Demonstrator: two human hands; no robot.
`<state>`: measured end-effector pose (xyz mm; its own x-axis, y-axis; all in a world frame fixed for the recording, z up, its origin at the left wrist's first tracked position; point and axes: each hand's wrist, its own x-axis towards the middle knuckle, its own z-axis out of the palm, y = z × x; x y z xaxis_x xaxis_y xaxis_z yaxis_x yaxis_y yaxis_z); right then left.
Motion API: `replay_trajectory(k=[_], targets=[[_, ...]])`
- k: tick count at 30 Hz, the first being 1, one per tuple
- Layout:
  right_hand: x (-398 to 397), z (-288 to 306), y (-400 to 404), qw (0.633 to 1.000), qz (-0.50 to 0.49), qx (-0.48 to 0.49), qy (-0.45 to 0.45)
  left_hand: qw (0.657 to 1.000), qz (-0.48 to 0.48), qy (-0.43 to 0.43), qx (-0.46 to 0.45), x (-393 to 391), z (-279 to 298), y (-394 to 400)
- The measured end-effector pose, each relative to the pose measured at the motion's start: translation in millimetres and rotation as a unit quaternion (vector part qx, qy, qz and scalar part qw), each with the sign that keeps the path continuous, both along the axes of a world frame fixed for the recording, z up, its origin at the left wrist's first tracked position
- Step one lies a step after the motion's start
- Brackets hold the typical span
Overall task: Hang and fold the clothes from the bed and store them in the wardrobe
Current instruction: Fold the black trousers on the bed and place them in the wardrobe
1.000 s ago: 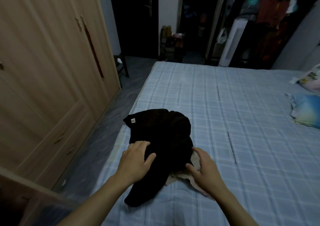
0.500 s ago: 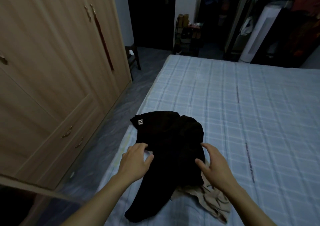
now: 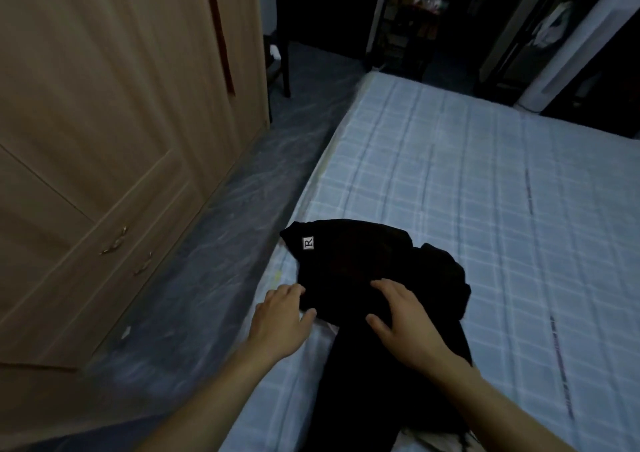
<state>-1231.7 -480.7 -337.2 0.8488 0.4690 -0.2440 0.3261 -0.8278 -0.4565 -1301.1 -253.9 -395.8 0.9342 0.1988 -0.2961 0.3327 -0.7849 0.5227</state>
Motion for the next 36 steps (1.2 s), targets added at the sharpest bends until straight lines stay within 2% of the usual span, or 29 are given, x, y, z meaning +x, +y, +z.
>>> replay_trajectory(k=[8, 14, 17, 21, 25, 32, 36], targets=[[43.0, -95.2, 62.6, 0.992, 0.058, -0.099, -0.054, 0.998, -0.053, 0.015, -0.002, 39.3, -98.1, 30.7], [47.5, -153.1, 69.1, 0.964, 0.095, -0.241, -0.061, 0.985, -0.161, -0.013, 0.062, 49.8, -150.2, 27.4], [47.4, -165.4, 55.6, 0.957, 0.085, -0.266, -0.078, 0.976, -0.194, -0.037, 0.087, 52.0, -170.2, 26.9], [55.6, -161.0, 47.8, 0.956, 0.082, -0.25, -0.128, 0.973, -0.177, -0.08, 0.126, 58.7, -182.2, 26.9], [66.9, -149.0, 49.1, 0.968, 0.071, -0.214, -0.107, 0.969, -0.173, -0.127, 0.12, 66.4, -174.8, 27.7], [61.3, -114.9, 27.3, 0.994, -0.085, -0.049, -0.047, 0.974, -0.078, -0.21, -0.044, 79.0, -110.4, 35.7], [52.3, -86.1, 6.0, 0.985, -0.165, 0.043, -0.022, 0.953, -0.105, -0.275, -0.076, 97.8, -39.1, 25.5]])
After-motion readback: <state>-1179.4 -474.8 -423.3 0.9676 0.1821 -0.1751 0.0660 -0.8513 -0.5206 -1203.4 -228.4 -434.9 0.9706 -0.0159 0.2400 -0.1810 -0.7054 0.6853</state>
